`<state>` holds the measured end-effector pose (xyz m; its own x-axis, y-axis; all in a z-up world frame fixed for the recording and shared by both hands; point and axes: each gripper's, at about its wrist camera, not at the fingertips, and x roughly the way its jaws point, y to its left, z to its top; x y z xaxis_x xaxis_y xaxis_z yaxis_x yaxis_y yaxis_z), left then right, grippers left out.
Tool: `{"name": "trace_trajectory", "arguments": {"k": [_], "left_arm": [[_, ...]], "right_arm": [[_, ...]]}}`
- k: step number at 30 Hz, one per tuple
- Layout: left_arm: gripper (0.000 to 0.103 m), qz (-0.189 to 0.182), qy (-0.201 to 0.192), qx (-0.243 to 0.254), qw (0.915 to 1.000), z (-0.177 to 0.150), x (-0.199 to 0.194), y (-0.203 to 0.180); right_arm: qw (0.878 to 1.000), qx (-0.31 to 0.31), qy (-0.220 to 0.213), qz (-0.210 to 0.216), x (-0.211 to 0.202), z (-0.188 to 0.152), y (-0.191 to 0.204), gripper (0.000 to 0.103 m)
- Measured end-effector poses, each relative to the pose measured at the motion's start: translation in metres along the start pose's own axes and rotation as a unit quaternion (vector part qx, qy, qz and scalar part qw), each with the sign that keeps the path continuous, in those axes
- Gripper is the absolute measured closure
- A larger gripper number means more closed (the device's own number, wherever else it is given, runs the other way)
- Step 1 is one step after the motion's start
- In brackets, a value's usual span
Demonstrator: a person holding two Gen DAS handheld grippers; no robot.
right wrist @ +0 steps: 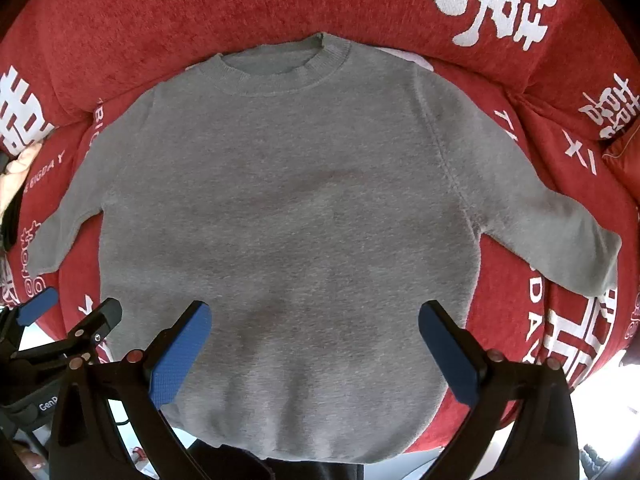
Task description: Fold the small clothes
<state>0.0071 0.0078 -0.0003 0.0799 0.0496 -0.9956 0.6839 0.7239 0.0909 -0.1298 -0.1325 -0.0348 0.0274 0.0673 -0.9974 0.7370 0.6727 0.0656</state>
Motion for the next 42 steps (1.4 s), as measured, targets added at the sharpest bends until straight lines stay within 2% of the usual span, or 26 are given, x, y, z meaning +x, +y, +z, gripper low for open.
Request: {"name": "trace_trajectory", "arguments": {"k": [19,26,32,39,42], "left_arm": [[0.0,-0.003,0.003,-0.01,0.9999,-0.004,0.004,0.009],[0.0,0.01,-0.011,-0.016,0.9998,-0.004,0.005,0.016],[0.0,-0.011,-0.01,-0.014,0.9998,-0.004,0.008,0.02],[0.0,0.0,-0.012,-0.018,0.9998,-0.002,0.008,0.023],[0.0,-0.007,-0.006,-0.028,0.9996,0.0,0.01,0.03]], "right_arm": [[1.0,-0.005,0.004,-0.012,0.004,-0.001,0.004,0.0],[1.0,-0.005,0.005,-0.015,0.004,0.0,0.006,0.0],[1.0,-0.009,0.002,-0.022,0.001,0.002,0.01,0.0],[1.0,-0.011,0.003,-0.026,0.001,0.003,0.014,0.0],[1.0,-0.009,0.001,-0.027,0.0,0.004,0.017,0.0]]}}
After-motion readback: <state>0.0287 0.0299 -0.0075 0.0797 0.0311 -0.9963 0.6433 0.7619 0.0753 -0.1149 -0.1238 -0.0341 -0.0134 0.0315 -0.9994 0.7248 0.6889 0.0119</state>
